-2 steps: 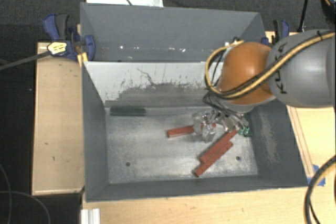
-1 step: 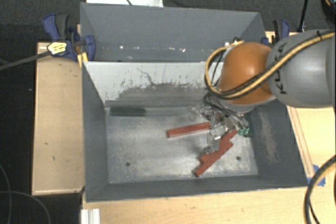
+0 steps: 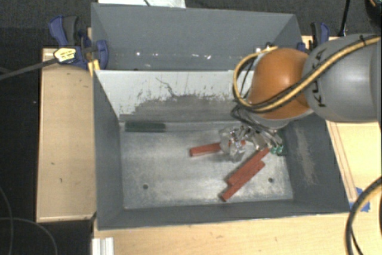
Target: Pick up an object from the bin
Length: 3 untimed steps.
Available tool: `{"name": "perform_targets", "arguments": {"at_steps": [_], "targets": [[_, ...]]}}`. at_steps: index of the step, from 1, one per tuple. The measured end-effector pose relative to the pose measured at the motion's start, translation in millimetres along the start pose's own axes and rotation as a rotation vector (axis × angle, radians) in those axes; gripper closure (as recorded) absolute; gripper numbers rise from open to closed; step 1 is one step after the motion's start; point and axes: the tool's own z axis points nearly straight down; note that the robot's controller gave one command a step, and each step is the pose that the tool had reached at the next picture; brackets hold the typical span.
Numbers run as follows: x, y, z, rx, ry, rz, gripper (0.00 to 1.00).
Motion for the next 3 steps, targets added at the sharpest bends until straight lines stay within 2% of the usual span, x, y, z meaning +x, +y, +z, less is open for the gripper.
{"name": "perform_targets", "arguments": {"at_steps": [1,2,3], "targets": [[0.0,0.0,0.0,0.000,0.000,0.002,0.00],[0.0,0.0,0.0,0.000,0.000,0.004,1.00],[0.0,0.0,0.0,0.000,0.000,0.006,0.00]]}}
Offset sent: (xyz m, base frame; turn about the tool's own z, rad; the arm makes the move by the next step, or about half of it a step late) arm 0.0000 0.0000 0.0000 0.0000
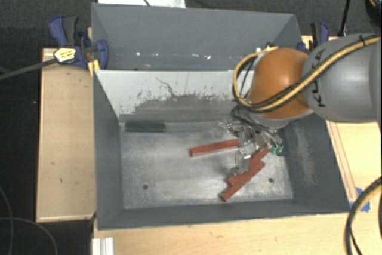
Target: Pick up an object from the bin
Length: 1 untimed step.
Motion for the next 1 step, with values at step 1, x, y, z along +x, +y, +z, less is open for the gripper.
{"name": "perform_targets", "arguments": {"at_steps": [1], "targets": [[0.0,0.0,0.0,0.000,0.000,0.002,1.00]]}}
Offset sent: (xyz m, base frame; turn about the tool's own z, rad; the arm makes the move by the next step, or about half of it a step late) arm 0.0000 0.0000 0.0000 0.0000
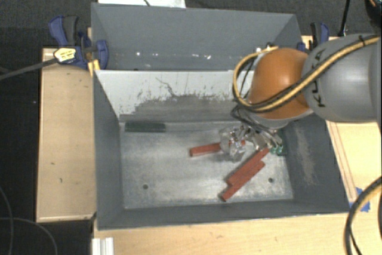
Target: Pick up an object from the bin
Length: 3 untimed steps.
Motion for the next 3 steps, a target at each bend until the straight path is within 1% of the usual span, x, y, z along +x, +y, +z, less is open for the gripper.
{"name": "perform_targets", "arguments": {"at_steps": [1,2,3], "targets": [[0.0,0.0,0.0,0.000,0.000,0.001,0.00],[0.0,0.0,0.0,0.000,0.000,0.003,1.00],[0.0,0.0,0.0,0.000,0.000,0.004,0.00]]}}
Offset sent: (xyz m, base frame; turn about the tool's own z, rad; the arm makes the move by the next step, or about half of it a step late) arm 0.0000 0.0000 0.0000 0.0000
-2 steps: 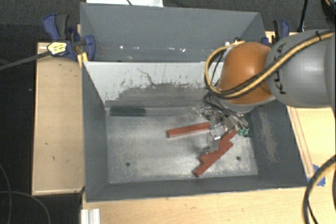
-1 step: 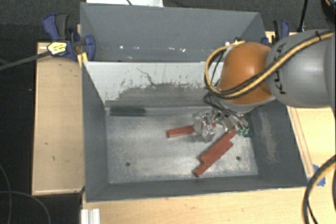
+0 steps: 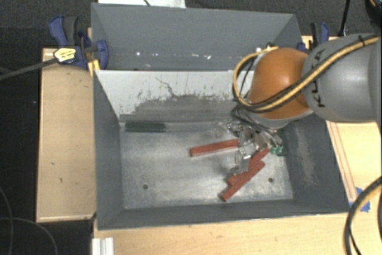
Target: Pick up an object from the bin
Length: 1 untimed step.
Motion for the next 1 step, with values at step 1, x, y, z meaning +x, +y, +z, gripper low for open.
{"name": "perform_targets", "arguments": {"at_steps": [1], "targets": [[0.0,0.0,0.0,0.000,0.000,0.001,1.00]]}}
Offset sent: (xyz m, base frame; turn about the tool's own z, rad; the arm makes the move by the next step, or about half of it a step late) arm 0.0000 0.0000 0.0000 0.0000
